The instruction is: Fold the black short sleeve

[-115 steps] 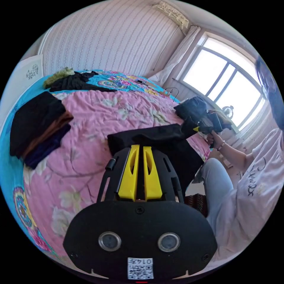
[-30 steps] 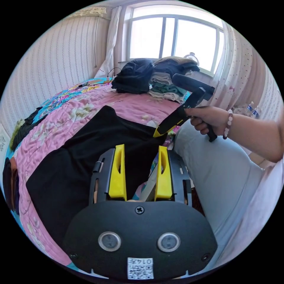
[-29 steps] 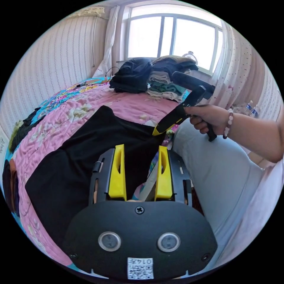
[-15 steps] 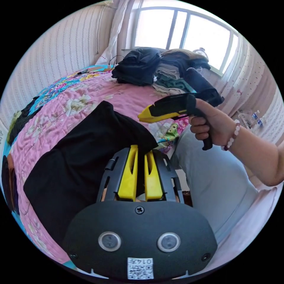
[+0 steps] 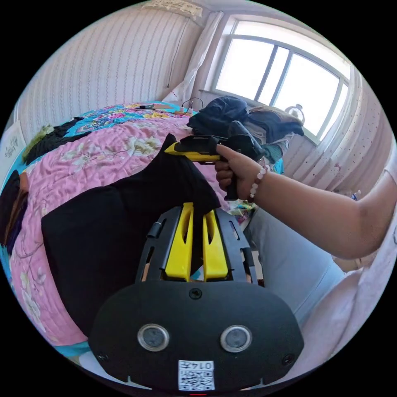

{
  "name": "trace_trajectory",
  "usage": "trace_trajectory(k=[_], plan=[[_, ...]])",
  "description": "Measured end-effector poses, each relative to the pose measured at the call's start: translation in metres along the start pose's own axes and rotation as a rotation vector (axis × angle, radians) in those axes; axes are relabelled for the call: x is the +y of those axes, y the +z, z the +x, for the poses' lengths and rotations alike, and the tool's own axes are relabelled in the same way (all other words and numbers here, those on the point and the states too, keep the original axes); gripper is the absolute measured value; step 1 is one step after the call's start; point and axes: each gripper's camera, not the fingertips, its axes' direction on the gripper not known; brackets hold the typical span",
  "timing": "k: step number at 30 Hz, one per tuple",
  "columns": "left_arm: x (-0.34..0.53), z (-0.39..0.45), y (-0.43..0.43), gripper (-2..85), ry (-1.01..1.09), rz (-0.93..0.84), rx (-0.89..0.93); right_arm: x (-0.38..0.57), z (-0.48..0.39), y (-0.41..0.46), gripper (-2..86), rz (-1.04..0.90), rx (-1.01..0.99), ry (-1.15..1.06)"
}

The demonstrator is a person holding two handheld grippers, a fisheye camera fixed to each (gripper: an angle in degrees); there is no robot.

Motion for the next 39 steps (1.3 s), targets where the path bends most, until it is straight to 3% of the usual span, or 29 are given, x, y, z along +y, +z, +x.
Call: trace_trajectory(k=[6,11,13,16,21,27,30,35,39], plan=[[0.036,-0.076,-0.094,2.3,-0.265,0.108,-0.09,-0.014,-0.105,0.136,2.8,-0.308,-0.013,-0.245],[0.08,-0.133,-0.131,3.1,-0.499,0.015,-0.308,0.001,-0.15,0.267,5.8,-0.507,0.18,-0.344],[0.093,-0.15,-0.139,2.3,-0.574,-0.057,-0.324,0.003,-0.156,0.285,6.4,-0.547,0.228,-0.336],[0.108,-0.168,-0.166,2.4,-0.661,-0.017,-0.276,0.003,-0.173,0.282,6.8,-0.53,0.129,-0.423],[0.097,-0.186,-0.177,8.8,-0.702,0.025,-0.297,-0.015,-0.195,0.294,10.4,-0.538,0.29,-0.56],[0.083,-0.201,-0.136,13.5,-0.799,0.081,-0.213,-0.015,-0.219,0.374,19.1,-0.792,0.435,-0.711],[0.083,-0.202,-0.106,13.6,-0.855,0.031,-0.152,-0.002,-0.215,0.409,16.7,-0.964,0.407,-0.7],[0.071,-0.176,-0.091,9.9,-0.769,0.04,-0.299,0.014,-0.236,0.396,10.2,-0.88,0.428,-0.795],[0.066,-0.17,-0.093,6.4,-0.764,0.04,-0.228,0.016,-0.25,0.369,4.7,-0.867,0.345,-0.781]])
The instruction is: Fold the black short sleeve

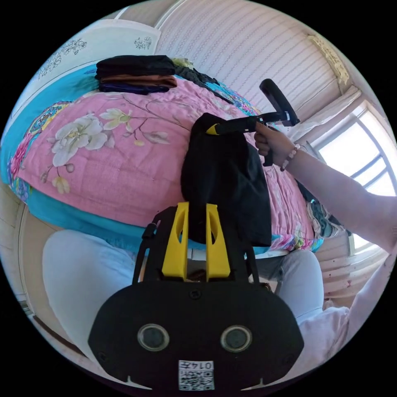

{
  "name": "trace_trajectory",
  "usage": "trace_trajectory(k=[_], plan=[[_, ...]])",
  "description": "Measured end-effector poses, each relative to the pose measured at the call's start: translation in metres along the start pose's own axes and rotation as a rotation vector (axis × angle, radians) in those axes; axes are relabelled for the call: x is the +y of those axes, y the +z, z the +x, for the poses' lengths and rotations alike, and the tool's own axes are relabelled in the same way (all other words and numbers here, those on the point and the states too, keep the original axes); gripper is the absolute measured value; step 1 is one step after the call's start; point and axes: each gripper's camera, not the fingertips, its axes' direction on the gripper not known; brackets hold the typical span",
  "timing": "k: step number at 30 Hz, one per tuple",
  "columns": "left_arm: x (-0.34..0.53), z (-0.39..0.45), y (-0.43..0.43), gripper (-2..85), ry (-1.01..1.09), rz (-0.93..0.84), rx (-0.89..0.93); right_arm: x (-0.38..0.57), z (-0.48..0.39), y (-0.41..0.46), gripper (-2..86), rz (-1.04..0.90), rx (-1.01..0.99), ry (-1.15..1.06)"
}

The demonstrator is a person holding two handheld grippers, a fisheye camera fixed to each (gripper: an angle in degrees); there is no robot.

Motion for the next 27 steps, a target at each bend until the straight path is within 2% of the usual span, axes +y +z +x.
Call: trace_trajectory(k=[3,7,11,17,22,27], plan=[[0.002,0.014,-0.013,5.9,0.05,0.003,0.049,0.026,-0.008,-0.037,3.8,0.127,-0.068,0.035],[0.018,0.055,-0.045,5.4,0.239,0.063,0.099,0.091,-0.024,-0.106,3.5,0.366,-0.153,0.063],[0.028,0.109,-0.072,5.3,0.429,0.099,0.12,0.18,-0.041,-0.168,3.4,0.568,-0.112,0.139],[0.018,0.194,-0.061,5.3,0.603,0.107,0.161,0.311,-0.05,-0.236,3.3,0.781,-0.002,0.343],[-0.004,0.267,-0.039,5.3,0.659,0.113,0.305,0.381,-0.066,-0.313,3.6,0.878,0.167,0.373],[-0.055,0.375,-0.009,5.4,0.794,0.147,0.482,0.412,-0.056,-0.429,3.9,0.784,0.42,0.477]])
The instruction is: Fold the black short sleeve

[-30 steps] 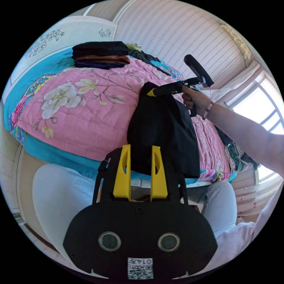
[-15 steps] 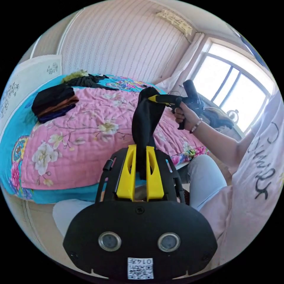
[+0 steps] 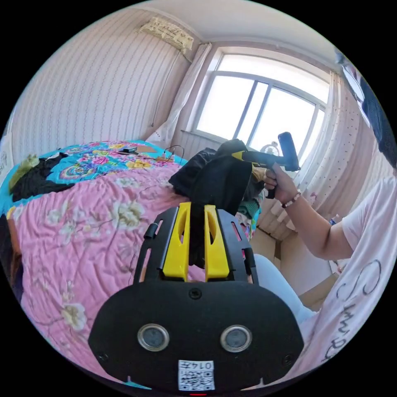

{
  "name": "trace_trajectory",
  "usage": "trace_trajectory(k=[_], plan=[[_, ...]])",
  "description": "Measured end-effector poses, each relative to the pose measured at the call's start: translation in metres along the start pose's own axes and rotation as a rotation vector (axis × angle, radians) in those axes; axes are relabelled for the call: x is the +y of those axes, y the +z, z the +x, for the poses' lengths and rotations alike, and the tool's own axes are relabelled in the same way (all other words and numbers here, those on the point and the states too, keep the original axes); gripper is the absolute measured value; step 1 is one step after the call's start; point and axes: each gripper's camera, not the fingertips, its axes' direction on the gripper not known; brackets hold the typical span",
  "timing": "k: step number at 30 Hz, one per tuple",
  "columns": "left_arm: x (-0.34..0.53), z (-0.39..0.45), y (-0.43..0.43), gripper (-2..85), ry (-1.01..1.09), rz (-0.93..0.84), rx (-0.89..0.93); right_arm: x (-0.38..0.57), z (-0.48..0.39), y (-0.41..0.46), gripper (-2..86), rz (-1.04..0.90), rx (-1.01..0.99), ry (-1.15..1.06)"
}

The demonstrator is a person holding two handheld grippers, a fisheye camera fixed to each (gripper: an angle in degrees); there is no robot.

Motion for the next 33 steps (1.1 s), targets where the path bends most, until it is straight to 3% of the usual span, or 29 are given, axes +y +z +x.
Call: trace_trajectory(k=[4,6,8,12,17,21,23,27,33], plan=[[-0.139,0.012,0.095,6.6,0.017,0.09,0.156,-0.098,0.087,-0.056,5.3,-0.051,0.34,0.1],[-0.182,0.003,0.144,6.8,-0.042,0.102,0.101,-0.132,0.142,-0.059,7.5,-0.097,0.448,0.214],[-0.21,-0.016,0.197,6.1,-0.118,-0.011,-0.06,-0.141,0.199,-0.052,11.3,-0.185,0.566,0.389],[-0.193,-0.033,0.212,5.6,-0.101,-0.091,-0.121,-0.111,0.21,-0.043,13.1,-0.17,0.511,0.405],[-0.074,-0.021,0.134,4.0,0.141,-0.089,-0.123,-0.021,0.102,-0.036,9.9,-0.075,0.283,0.079],[0.039,-0.006,0.056,1.7,0.178,-0.224,-0.176,0.084,0.012,-0.018,3.2,0.059,0.224,0.039],[0.097,0.001,-0.006,0.0,0.054,-0.27,-0.264,0.144,-0.024,0.014,1.2,0.007,0.171,0.205],[0.154,0.019,-0.081,-0.7,-0.15,-0.27,-0.372,0.194,-0.08,0.064,0.2,-0.13,0.151,0.269],[0.174,0.027,-0.143,-0.8,-0.262,-0.138,-0.427,0.178,-0.172,0.123,-0.3,-0.208,0.083,-0.015]])
